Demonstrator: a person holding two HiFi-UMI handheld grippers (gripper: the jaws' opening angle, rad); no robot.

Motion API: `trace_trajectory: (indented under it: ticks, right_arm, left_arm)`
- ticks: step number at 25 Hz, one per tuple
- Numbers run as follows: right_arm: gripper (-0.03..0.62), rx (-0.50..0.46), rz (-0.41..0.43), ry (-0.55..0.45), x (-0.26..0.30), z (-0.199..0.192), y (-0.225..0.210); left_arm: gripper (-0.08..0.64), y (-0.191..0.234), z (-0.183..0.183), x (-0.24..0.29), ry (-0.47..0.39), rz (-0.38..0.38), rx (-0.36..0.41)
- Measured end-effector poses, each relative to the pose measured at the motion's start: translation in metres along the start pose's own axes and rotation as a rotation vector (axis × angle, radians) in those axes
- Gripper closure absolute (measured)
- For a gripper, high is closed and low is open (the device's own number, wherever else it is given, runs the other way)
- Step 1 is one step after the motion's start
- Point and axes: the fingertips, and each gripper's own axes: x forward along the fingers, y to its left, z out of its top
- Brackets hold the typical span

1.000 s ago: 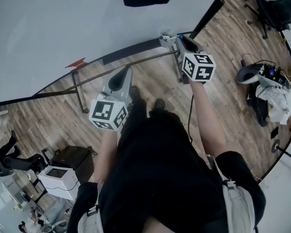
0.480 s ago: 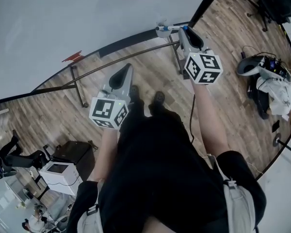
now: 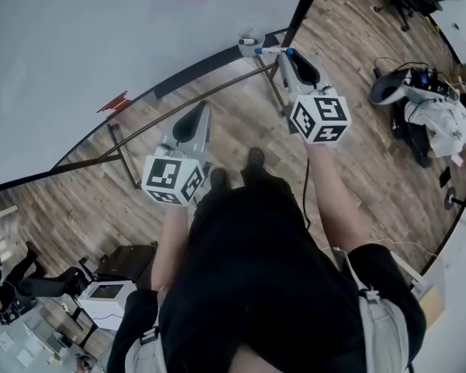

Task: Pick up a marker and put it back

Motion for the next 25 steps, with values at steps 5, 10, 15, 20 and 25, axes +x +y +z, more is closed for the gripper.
trace_trajectory:
  ticks: [5,10,15,20,25]
  right_arm:
    - [0.517,0.002,-0.068,-0.007,-0.032,-0.005,0.019]
    - [0.517,0.024,-0.118,-0.016,-0.069,-0.012,0.043]
    - [0.518,0.032,-0.169,-0.02,-0.106,-0.022,0.077]
    - [0.518,0.036,-0.188,-0.033,-0.136,-0.024,0.115]
    - [0.518,0.041,-0.191,-0.035,-0.158,-0.028,0.142]
  left_arm:
    - [0.548,0.006,-0.002,-0.014,-0.006,-0.08,0.008]
    - [0.548,0.011,-0.007,-0.031,-0.002,-0.146,0.024]
    - [0.548,0.017,-0.019,-0.06,0.014,-0.201,0.026]
    - [0.548,0.023,-0.025,-0.078,0.024,-0.248,0.029]
    - [0.548,0.018,-0.028,-0.083,0.033,-0.295,0.044]
